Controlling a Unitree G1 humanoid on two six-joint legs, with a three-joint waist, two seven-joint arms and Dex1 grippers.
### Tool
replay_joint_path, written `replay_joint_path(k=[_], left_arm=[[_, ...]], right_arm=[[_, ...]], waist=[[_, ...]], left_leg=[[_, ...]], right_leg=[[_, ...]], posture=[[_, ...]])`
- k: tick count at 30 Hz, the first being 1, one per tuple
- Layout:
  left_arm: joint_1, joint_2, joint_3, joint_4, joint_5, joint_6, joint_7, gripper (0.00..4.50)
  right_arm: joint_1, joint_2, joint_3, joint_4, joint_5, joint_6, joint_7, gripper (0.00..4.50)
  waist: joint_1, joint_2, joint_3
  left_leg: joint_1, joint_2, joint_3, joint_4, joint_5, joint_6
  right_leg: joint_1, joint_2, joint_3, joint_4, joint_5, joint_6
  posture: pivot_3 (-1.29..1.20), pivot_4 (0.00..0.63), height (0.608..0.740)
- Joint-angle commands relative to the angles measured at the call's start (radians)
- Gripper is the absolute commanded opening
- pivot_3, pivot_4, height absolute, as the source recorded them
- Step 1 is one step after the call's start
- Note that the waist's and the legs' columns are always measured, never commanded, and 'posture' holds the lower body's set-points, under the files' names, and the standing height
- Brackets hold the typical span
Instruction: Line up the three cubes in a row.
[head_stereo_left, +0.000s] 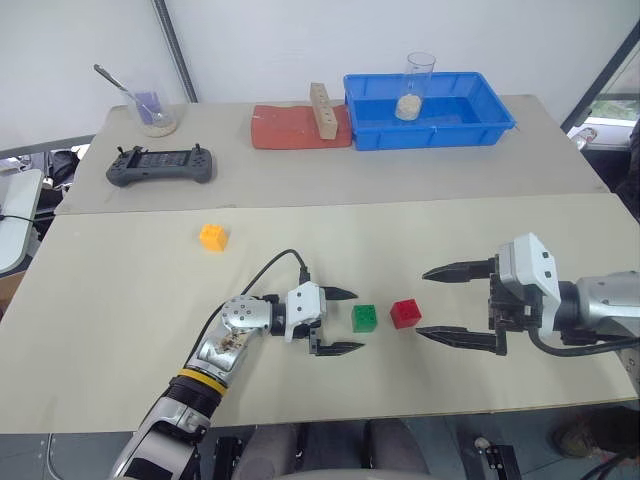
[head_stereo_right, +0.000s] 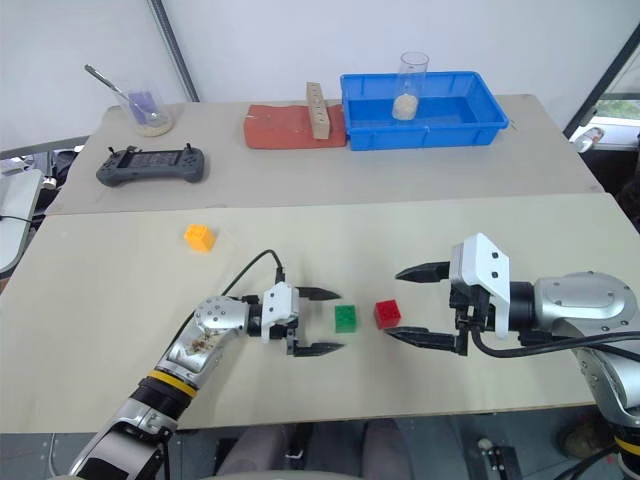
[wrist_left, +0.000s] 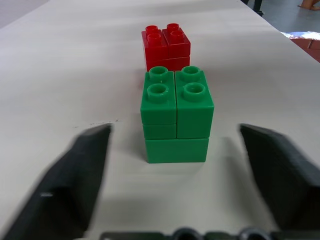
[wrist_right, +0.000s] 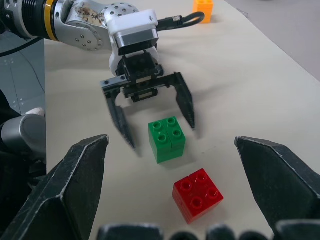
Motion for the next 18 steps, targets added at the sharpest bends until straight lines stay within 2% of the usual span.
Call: replay_joint_path(k=[1,4,8,10,15,18], left_arm=[[0.032,0.052,0.013,-0.062,-0.018,0.017,-0.041,4.48],[0.053,0.103,0.044,-0.098,-0.035,0.045,-0.051,4.48],[0.126,0.221,0.166,-0.205,-0.098,0.120,-0.028,4.48],[0.180,0.250,0.260,-0.274,-0.133,0.175,0.046,4.48],[0.301,0.192,0.488,-0.374,-0.149,0.270,0.354,4.48],[0.338,0.125,0.564,-0.399,-0.134,0.299,0.512,4.48]], right_arm=[[-0.027,0.006,0.003,-0.009,0.007,-0.013,0.000,4.50],[-0.049,0.012,0.021,0.008,0.001,-0.019,0.006,4.50],[-0.113,0.035,0.055,0.035,0.008,-0.010,0.004,4.50],[-0.142,0.051,0.073,0.044,0.009,-0.003,0.000,4.50],[-0.225,0.103,0.114,0.050,0.037,0.050,-0.043,4.50],[-0.272,0.130,0.131,0.048,0.056,0.088,-0.065,4.50]], waist=[[-0.003,0.000,0.000],[-0.013,0.000,0.000],[-0.026,0.000,0.000],[-0.027,0.000,0.000],[-0.016,0.000,0.000],[-0.008,0.000,0.000]], left_leg=[[0.000,0.000,0.000,0.000,0.000,0.000],[0.000,0.000,0.000,0.000,0.000,0.000],[0.001,0.001,0.000,-0.001,0.000,0.000],[0.001,0.001,0.000,-0.002,0.000,0.000],[0.001,0.001,0.000,-0.001,-0.001,0.000],[0.001,0.001,0.000,-0.001,-0.001,0.000]], right_leg=[[0.000,0.000,0.000,0.000,0.000,0.000],[0.000,0.000,0.000,0.000,0.000,0.000],[-0.001,0.001,0.000,0.001,0.000,0.000],[-0.002,0.001,0.000,0.001,0.000,0.000],[-0.001,-0.001,0.000,0.000,0.000,0.000],[-0.002,-0.001,0.000,0.000,0.000,0.000]], posture=[[0.00,0.150,0.740],[0.00,0.150,0.740],[0.00,0.150,0.740],[0.00,0.150,0.740],[0.00,0.150,0.740],[0.00,0.150,0.740]])
